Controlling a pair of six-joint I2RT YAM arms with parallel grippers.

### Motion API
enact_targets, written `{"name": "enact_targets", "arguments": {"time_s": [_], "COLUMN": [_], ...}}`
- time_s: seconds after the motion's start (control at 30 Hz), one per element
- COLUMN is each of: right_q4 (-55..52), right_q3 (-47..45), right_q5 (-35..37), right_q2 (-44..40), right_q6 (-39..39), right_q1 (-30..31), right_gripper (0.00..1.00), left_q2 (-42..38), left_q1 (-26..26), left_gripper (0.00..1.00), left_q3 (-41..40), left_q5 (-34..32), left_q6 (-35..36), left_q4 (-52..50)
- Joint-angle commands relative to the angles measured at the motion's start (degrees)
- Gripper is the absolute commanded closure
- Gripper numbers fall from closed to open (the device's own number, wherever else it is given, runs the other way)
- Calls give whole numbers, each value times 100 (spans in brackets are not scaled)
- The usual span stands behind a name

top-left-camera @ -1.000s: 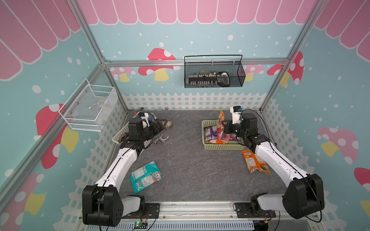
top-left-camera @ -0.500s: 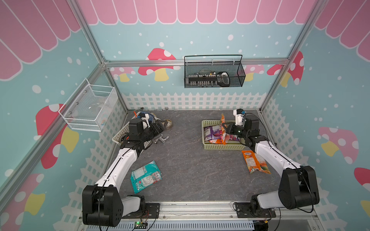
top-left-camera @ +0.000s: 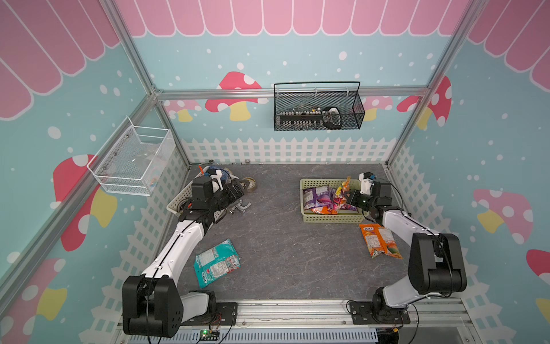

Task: Put the candies in the basket
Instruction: Place the candy in the basket.

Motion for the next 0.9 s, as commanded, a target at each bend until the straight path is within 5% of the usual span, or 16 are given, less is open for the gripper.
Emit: {"name": "enact_targets", "arguments": {"time_s": [0.0,0.27,0.57,0.87], "right_q4": [-188,-410,-226,46], "right_q3": [-66,893,1873,755], "right_q5": [263,-232,-829,-156], "right_q2": [91,-176,-97,73], "right_q6": [-184,-290,-64,274], "right_q1": [9,84,874,669], "right_gripper": [95,100,100,100], "left_q2": [-5,4,-30,-85], "left_q1": [24,16,17,19], "left_gripper": [1,1,1,1], "left_q3": [-96,-140,-216,-275], "left_q5": [-36,-92,-158,-178], "left_q6": [134,68,55,85], "left_q4": [-83,-70,-66,-77]}}
